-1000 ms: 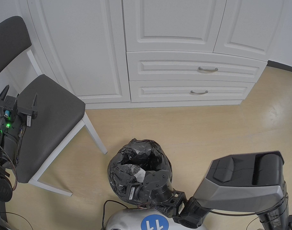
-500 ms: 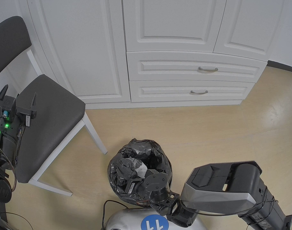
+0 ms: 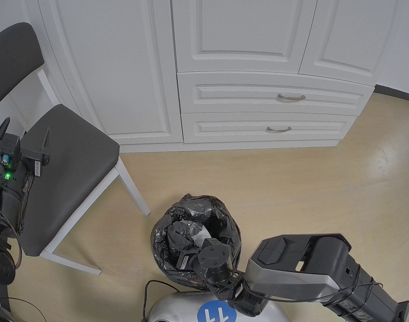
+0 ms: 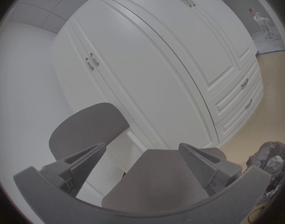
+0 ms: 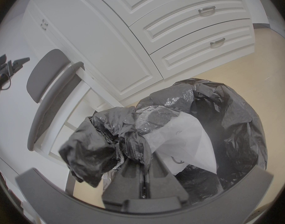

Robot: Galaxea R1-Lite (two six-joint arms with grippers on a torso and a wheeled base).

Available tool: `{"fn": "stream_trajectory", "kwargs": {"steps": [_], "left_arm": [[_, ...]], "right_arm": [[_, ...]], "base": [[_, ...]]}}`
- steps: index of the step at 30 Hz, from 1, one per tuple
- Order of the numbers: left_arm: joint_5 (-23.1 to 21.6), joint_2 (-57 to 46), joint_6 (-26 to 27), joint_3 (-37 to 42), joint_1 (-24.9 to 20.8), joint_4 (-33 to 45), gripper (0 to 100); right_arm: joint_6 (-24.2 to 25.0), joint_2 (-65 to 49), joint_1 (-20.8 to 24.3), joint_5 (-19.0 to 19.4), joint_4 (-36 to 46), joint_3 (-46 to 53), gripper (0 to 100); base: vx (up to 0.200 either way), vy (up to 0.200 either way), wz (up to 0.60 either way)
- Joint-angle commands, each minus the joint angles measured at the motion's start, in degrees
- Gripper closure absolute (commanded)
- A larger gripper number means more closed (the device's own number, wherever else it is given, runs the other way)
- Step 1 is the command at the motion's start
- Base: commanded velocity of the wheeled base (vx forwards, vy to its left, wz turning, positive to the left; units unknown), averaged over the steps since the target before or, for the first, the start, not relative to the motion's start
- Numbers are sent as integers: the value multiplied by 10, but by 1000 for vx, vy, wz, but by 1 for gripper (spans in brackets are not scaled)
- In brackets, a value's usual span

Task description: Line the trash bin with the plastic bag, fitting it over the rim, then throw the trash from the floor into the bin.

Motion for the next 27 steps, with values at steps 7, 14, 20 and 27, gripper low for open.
{"fn": "stream_trajectory", "kwargs": {"steps": [7,14,20,27], "left_arm": [[0,-1,0,-1,0,0,0],[0,-1,0,0,0,0,0],[0,-1,0,0,0,0,0],[-14,1,-4,0,-30,1,0]], "right_arm": [[-1,10,7,-7,-2,1,0],[-2,12,8,-8,-15,4,0],[-2,13,8,-9,-19,4,0],[-88,-97,-15,-7,-42,112,0]], "base": [[0,0,0],[0,0,0],[0,0,0],[0,0,0]]}}
